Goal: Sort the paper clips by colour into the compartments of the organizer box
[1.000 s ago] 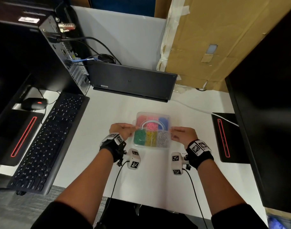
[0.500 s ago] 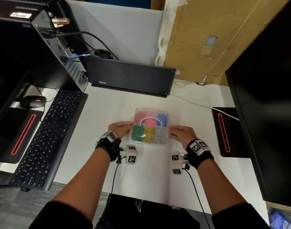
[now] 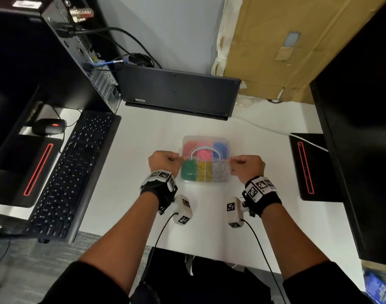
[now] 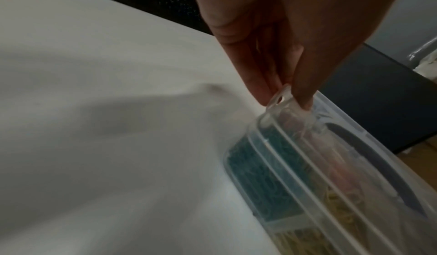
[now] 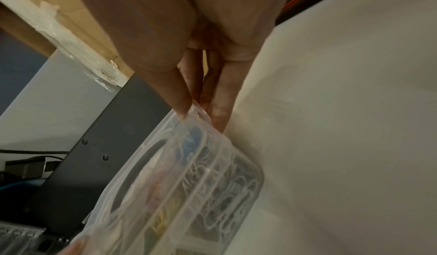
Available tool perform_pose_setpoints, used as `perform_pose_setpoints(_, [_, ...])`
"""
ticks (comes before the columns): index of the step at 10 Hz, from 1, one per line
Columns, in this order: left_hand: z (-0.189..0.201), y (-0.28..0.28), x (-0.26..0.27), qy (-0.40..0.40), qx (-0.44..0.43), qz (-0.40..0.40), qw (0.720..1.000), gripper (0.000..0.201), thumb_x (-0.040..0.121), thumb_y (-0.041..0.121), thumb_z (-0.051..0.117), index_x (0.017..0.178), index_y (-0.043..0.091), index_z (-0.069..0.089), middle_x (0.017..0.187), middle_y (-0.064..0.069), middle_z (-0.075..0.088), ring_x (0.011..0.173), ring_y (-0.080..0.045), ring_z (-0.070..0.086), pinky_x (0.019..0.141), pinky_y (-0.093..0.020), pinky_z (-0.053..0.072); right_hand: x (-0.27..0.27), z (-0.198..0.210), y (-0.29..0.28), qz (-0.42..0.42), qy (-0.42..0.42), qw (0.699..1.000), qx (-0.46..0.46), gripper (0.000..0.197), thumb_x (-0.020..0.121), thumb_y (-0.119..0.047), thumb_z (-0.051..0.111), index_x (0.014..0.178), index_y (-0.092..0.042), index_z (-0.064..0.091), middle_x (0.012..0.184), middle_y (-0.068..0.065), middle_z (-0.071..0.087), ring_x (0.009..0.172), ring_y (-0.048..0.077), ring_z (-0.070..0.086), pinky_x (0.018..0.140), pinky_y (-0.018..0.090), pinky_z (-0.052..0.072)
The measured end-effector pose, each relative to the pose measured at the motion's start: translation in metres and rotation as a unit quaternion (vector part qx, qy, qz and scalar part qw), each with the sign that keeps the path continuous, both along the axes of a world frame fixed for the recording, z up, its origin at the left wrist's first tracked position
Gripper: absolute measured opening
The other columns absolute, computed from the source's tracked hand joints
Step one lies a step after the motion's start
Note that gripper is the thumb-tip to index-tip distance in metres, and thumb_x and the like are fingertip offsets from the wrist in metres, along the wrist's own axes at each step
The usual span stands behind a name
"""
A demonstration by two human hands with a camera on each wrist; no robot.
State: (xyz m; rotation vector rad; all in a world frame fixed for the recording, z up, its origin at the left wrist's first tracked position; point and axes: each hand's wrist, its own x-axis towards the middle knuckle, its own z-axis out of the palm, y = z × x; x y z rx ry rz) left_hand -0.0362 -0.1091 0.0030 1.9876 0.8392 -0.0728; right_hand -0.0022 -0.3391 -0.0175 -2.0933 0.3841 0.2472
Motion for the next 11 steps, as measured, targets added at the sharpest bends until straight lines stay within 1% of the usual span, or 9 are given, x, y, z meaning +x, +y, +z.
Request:
perform_pose_setpoints(2, [-0.002,0.000,0.003,-0.011,0.025,-0.015,1.000,0.029,0.072,0.031,0.084,0.089,0.009,0.077,0.086,-0.004,0.075,0.082,-0.014,0.067,0.082,-0.017,0.048,-0.005,0.005,0.001,-0.007,-0.021,1.000,0.006,0.005,0.082,-0.018,0.076,0.083,-0.015,0.079,0.064,0.005,0.071,0.066,0.020,0.072,0.080,0.030,0.059])
perform_pose_setpoints(4, [-0.005,0.005,0.004,-0.033,0.035,-0.046,0.998,0.010,0.073,0.026,0.082,0.072,0.017,0.077,0.070,0.004,0.073,0.068,-0.010,0.068,0.071,-0.020,0.055,-0.006,0.006,0.002,0.001,-0.033,0.999,0.007,0.004,0.080,-0.015,0.075,0.078,-0.017,0.078,0.066,0.005,0.073,0.066,0.021,0.072,0.079,0.037,0.061])
perform_pose_setpoints(5, [-0.008,0.008,0.001,-0.061,0.041,-0.054,0.996,0.019,0.069,0.037,0.084,0.071,0.020,0.076,0.066,0.008,0.071,0.062,-0.004,0.065,0.065,-0.014,0.050,-0.010,0.003,0.001,-0.012,-0.040,0.999,0.012,0.006,0.079,-0.017,0.078,0.084,-0.016,0.079,0.072,0.005,0.074,0.069,0.021,0.072,0.077,0.041,0.061])
perform_pose_setpoints(6, [-0.014,0.008,0.002,-0.054,0.077,-0.065,0.993,0.016,0.072,0.033,0.082,0.071,0.019,0.076,0.067,0.006,0.070,0.064,-0.010,0.065,0.064,-0.016,0.047,-0.010,0.007,0.010,0.049,-0.080,0.990,-0.109,0.016,0.085,-0.019,0.066,0.078,-0.011,0.079,0.071,0.008,0.073,0.070,0.024,0.070,0.076,0.034,0.058])
perform_pose_setpoints(7, [-0.010,0.008,0.006,-0.054,0.132,-0.090,0.986,0.011,0.078,0.020,0.073,0.068,0.015,0.074,0.067,-0.002,0.070,0.066,-0.019,0.065,0.059,-0.018,0.042,-0.008,0.028,0.026,0.153,-0.061,0.956,-0.243,0.029,0.097,-0.017,0.048,0.090,-0.006,0.073,0.092,0.012,0.071,0.089,0.028,0.066,0.077,0.031,0.051])
perform_pose_setpoints(8, [-0.010,0.010,0.000,-0.083,0.164,-0.156,0.971,0.012,0.084,0.017,0.068,0.077,0.015,0.077,0.079,-0.004,0.074,0.070,-0.018,0.066,0.063,-0.018,0.040,-0.001,0.037,0.021,0.213,-0.033,0.936,-0.277,0.030,0.097,-0.016,0.046,0.082,-0.006,0.070,0.089,0.013,0.069,0.087,0.028,0.064,0.071,0.030,0.047])
perform_pose_setpoints(9, [-0.007,0.015,-0.008,-0.079,0.112,-0.176,0.975,0.017,0.091,0.021,0.064,0.101,0.017,0.076,0.094,-0.003,0.075,0.083,-0.017,0.069,0.076,-0.021,0.050,0.005,0.043,0.006,0.243,-0.002,0.937,-0.253,0.039,0.092,-0.016,0.052,0.054,-0.014,0.052,0.068,0.009,0.058,0.072,0.027,0.057,0.065,0.029,0.046])
perform_pose_setpoints(10, [-0.007,0.019,-0.014,-0.067,0.099,-0.198,0.973,0.033,0.095,0.025,0.055,0.127,0.023,0.063,0.105,-0.007,0.073,0.094,-0.020,0.067,0.088,-0.028,0.051,0.020,0.062,-0.003,0.290,0.057,0.927,-0.230,0.017,0.089,-0.020,0.064,0.083,-0.007,0.074,0.088,0.008,0.070,0.084,0.028,0.068,0.079,0.037,0.058])
perform_pose_setpoints(11, [-0.021,0.030,-0.033,0.002,0.131,-0.258,0.957,0.044,0.098,0.032,0.051,0.140,0.022,0.050,0.131,-0.006,0.061,0.120,-0.022,0.056,0.103,-0.029,0.041,0.035,0.087,-0.010,0.304,0.056,0.935,-0.173,0.022,0.087,-0.021,0.071,0.106,-0.009,0.074,0.103,0.006,0.069,0.088,0.024,0.066,0.080,0.038,0.058])
